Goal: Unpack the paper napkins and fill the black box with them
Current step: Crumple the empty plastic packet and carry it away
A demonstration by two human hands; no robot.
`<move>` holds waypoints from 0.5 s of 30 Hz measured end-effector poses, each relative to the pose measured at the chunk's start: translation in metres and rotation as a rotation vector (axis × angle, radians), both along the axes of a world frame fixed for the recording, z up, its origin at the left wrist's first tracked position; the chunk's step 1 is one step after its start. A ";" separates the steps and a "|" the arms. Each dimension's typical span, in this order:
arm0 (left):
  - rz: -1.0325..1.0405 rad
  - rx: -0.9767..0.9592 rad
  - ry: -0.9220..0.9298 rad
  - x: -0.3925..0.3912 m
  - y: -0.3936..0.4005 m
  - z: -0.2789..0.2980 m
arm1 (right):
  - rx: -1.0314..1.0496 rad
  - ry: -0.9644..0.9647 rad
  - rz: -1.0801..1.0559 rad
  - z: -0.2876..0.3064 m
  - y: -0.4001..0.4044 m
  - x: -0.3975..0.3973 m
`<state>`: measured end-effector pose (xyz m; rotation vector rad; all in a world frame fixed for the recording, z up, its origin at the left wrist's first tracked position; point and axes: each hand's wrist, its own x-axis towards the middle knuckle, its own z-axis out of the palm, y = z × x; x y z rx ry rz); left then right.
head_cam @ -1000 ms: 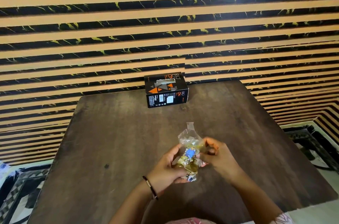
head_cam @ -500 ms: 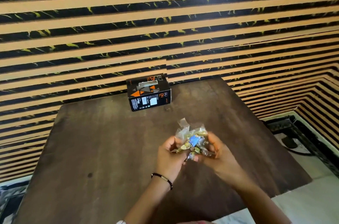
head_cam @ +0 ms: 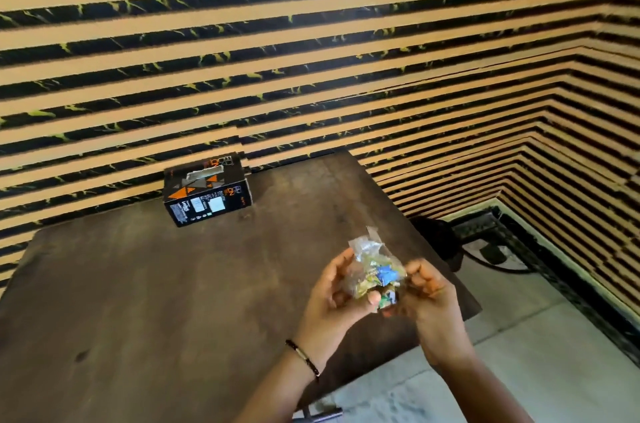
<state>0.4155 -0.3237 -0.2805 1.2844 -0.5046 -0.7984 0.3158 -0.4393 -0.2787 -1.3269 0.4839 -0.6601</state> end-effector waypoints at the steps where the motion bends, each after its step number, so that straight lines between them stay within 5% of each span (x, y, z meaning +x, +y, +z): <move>1: -0.040 0.011 -0.024 -0.007 -0.005 0.002 | 0.027 -0.005 -0.010 -0.001 -0.006 -0.009; 11: -0.115 0.183 -0.403 -0.101 -0.102 0.017 | 0.106 0.006 -0.186 0.006 -0.068 -0.123; 15: -0.175 0.178 -0.299 -0.131 -0.137 0.018 | 0.084 0.054 -0.166 0.010 -0.091 -0.167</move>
